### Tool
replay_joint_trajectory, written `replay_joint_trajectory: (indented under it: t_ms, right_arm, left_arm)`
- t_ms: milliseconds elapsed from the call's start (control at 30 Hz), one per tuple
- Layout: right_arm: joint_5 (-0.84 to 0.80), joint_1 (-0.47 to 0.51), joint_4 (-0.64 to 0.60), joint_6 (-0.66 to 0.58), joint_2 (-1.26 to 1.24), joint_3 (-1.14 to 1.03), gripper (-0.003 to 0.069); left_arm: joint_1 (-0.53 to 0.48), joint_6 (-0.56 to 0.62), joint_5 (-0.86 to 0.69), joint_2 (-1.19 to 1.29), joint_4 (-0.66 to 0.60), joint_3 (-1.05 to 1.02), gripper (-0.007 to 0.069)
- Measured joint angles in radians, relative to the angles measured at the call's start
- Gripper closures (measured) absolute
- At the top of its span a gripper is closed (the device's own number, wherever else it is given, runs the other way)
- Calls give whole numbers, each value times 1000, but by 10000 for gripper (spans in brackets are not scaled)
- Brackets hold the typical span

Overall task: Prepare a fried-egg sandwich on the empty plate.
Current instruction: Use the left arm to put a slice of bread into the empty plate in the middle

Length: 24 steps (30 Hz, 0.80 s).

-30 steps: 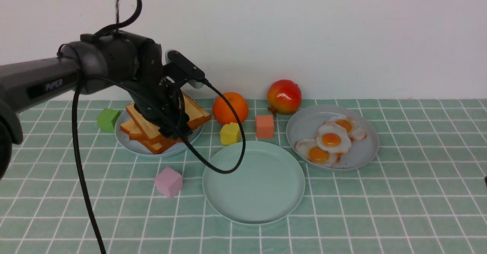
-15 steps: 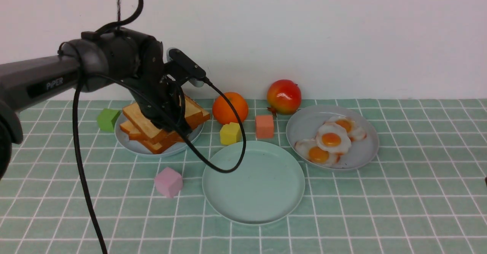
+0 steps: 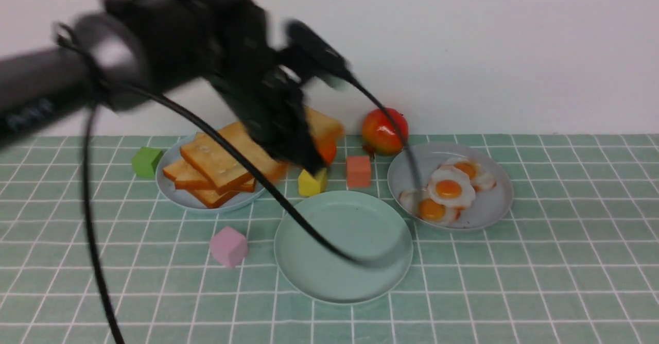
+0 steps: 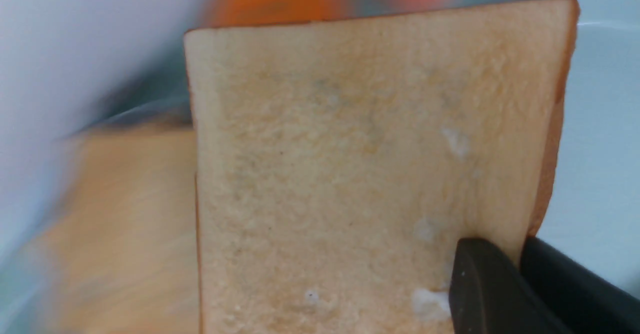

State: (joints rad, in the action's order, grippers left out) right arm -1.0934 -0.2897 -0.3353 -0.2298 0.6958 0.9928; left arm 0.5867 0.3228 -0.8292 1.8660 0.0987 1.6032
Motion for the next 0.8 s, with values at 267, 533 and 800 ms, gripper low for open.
replay_joint_trajectory:
  t_ms: [267,533,800]
  right_arm:
    - [-27,0,5,0,-74,0,627]
    - [-61,0,6,15,-95,0,627]
    - [-61,0,10,17,-95,0,620]
  left_arm:
    - [201,-46,24,142,123,-57,592]
    - [215,-154,41,185,222,-59,592]
    - [215,-161,35,185,233,-59,431]
